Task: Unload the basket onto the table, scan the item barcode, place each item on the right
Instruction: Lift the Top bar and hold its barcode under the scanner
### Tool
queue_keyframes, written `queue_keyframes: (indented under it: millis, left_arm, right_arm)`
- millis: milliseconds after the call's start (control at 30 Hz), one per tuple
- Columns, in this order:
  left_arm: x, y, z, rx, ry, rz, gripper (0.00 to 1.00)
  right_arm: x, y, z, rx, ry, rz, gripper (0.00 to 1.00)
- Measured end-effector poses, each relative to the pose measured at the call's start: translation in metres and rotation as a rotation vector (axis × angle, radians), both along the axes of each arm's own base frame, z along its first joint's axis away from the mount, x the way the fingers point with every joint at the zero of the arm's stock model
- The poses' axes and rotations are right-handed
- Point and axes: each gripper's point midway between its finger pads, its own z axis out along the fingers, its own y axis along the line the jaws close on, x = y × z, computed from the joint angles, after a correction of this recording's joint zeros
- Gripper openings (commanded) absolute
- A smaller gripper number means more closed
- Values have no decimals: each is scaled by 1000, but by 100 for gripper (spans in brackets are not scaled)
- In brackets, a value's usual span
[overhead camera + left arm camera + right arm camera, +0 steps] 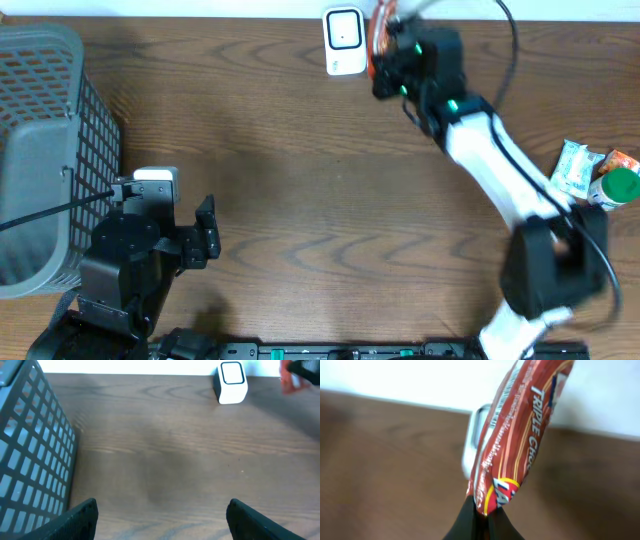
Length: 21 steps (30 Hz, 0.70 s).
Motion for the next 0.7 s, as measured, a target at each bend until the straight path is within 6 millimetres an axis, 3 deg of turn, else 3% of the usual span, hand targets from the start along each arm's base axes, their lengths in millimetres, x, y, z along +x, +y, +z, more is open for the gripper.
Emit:
queue_keyframes:
  millis: [167,333,600,700]
  left_arm:
    - [0,0,0,0,-1,0,83]
    - [0,0,0,0,-1,0,83]
    - [0,0,0,0,-1,0,83]
    - [0,0,0,0,-1,0,83]
  right_arm:
    - [48,3,-18,-209,24,-67,1]
    - [69,5,-43,-456,5,-99,1]
    - [54,9,-135,-806,96,-79,1]
    - [45,16,-147,-874,112,-50,1]
